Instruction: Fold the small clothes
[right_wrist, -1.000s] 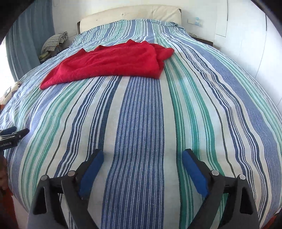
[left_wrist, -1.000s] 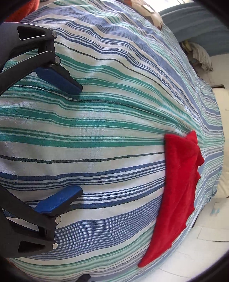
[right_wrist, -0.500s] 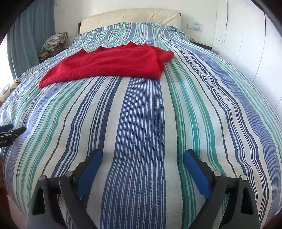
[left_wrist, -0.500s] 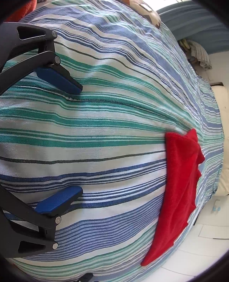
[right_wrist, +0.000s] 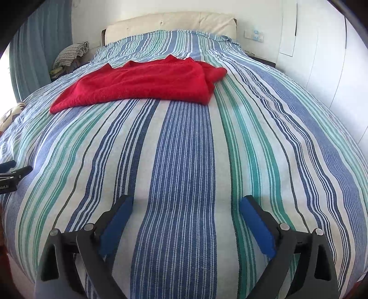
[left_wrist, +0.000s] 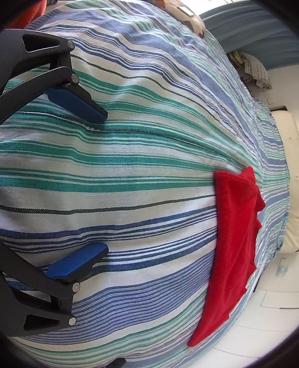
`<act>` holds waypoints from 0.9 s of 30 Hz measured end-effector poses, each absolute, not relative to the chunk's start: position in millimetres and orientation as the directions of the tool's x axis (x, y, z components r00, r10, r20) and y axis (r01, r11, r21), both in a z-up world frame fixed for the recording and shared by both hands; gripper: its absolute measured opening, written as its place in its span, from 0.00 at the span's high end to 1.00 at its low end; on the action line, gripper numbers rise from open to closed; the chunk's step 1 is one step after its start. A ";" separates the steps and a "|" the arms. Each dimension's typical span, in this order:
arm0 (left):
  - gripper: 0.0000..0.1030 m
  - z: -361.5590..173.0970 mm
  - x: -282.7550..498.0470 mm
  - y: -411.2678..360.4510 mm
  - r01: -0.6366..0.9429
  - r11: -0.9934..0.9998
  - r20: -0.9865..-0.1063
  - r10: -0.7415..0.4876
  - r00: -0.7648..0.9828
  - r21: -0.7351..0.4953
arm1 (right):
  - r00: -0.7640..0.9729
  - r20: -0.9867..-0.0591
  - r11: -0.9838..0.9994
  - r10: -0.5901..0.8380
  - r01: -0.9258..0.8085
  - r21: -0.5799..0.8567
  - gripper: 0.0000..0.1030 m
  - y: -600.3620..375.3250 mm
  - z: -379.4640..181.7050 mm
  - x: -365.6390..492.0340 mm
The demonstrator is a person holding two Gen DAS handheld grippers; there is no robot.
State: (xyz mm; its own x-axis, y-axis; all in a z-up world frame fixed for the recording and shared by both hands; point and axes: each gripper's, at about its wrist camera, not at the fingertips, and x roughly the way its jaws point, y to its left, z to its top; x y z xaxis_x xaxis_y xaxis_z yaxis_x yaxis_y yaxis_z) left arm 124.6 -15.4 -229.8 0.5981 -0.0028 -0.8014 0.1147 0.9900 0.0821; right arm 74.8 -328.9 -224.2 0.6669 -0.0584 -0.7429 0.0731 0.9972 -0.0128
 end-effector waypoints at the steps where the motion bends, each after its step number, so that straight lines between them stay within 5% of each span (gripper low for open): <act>1: 0.01 -229.8 124.3 -15.5 0.115 0.990 -0.801 -0.003 0.599 0.082 | 0.668 -0.742 0.997 -0.059 0.073 -0.014 0.08 -329.1 -224.3 74.9; 27: 0.01 -229.0 123.2 -17.0 0.117 0.989 -0.794 0.004 0.608 0.094 | 0.674 -0.737 0.997 -0.061 0.074 -0.015 0.07 -329.8 -224.8 74.8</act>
